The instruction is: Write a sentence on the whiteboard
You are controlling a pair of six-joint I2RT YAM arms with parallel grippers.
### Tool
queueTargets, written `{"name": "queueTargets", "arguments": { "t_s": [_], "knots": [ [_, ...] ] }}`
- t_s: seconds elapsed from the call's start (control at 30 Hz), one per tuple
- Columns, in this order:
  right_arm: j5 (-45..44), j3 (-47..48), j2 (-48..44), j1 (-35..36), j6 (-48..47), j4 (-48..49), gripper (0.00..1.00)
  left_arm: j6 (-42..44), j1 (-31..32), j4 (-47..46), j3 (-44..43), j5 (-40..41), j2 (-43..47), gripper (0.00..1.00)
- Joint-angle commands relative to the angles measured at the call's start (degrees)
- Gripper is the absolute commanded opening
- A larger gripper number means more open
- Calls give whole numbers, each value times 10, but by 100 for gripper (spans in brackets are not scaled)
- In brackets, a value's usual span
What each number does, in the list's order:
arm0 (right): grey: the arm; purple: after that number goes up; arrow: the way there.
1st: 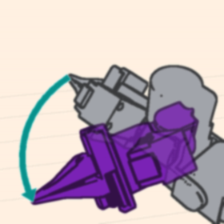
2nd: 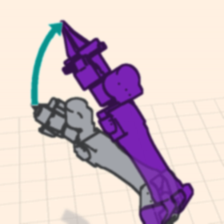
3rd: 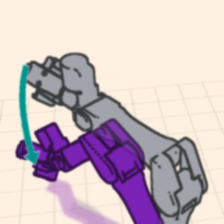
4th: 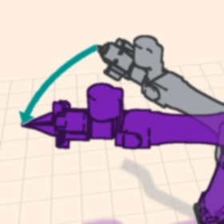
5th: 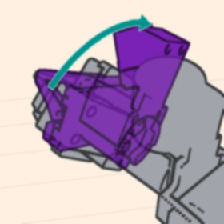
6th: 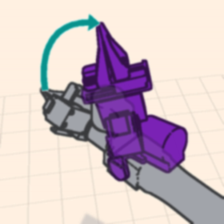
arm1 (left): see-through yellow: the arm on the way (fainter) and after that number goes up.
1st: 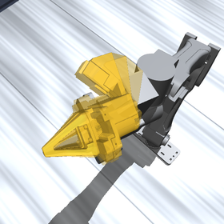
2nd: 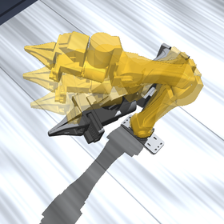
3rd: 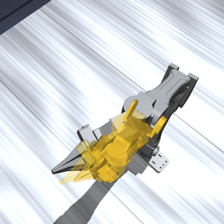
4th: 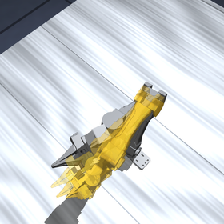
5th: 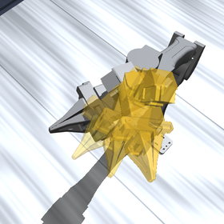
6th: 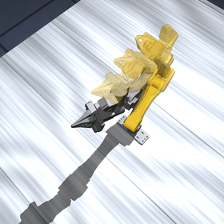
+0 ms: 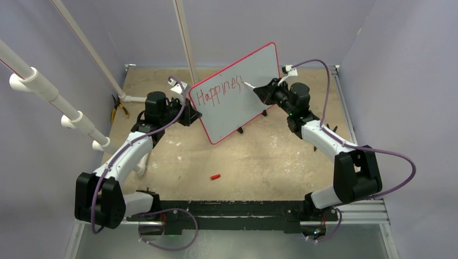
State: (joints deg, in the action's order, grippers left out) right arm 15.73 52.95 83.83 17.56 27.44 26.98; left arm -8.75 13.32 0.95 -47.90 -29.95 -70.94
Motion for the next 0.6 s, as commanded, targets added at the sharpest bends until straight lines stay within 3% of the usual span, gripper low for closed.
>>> {"name": "queueTargets", "arguments": {
  "t_s": [0.0, 0.33, 0.57],
  "knots": [
    [-26, -14, -17, -3, -9, 1, 0, 22, 17, -11, -8, -7, -5, 0],
    [-25, -48, -46, -2, 0, -3, 0, 20, 19, -11, -7, -8, 1, 0],
    [34, -45, -81, -2, -8, -12, 0, 19, 20, -11, -7, -6, 5, 0]
  ]
}}
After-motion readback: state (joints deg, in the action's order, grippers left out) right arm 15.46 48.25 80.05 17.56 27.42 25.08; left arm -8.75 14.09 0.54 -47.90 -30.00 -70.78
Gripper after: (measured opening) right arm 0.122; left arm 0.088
